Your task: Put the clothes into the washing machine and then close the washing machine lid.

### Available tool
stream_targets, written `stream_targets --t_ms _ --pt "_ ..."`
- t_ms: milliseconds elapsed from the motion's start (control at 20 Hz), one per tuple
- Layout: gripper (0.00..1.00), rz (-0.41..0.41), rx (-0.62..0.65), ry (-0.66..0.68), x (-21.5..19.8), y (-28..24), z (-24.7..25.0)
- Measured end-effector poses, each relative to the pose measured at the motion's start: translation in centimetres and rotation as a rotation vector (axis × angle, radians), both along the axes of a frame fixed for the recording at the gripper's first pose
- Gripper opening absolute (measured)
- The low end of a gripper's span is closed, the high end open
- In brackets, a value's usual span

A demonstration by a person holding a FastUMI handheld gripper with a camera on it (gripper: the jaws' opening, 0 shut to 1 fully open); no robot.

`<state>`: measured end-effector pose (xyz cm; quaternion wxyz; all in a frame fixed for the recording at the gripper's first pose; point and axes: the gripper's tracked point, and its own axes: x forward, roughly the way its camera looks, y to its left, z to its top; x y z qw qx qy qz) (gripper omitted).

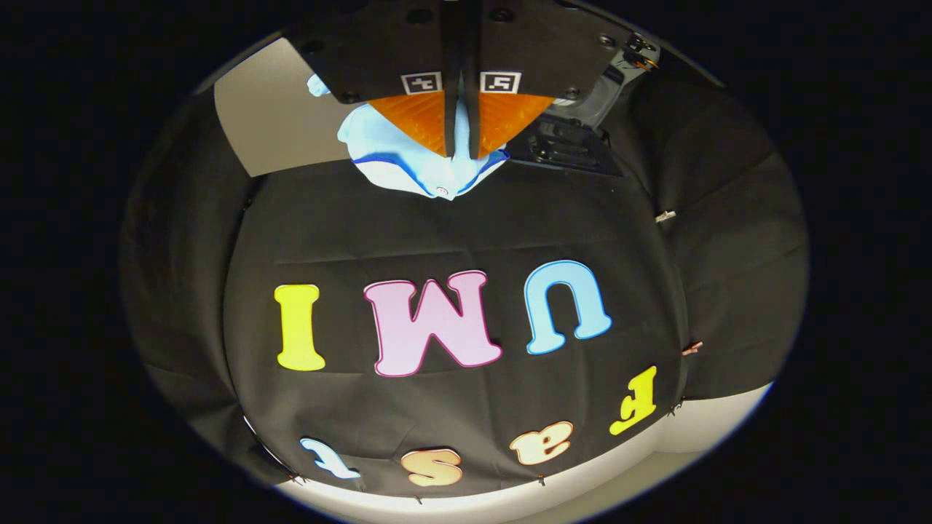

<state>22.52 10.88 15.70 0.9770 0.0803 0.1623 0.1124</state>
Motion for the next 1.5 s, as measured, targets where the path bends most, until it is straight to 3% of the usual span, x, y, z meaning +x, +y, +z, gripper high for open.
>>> stream_targets --t_ms 350,900,1250,1500 --pt "0.05 0.096 0.041 0.002 -0.7 9.1 0.3" --pt "0.05 0.216 0.069 0.046 -1.1 24.0 -3.4" --pt "0.05 0.217 0.053 0.113 0.6 30.1 -9.9" --pt "0.05 0.193 0.018 0.175 2.0 31.3 -17.0"
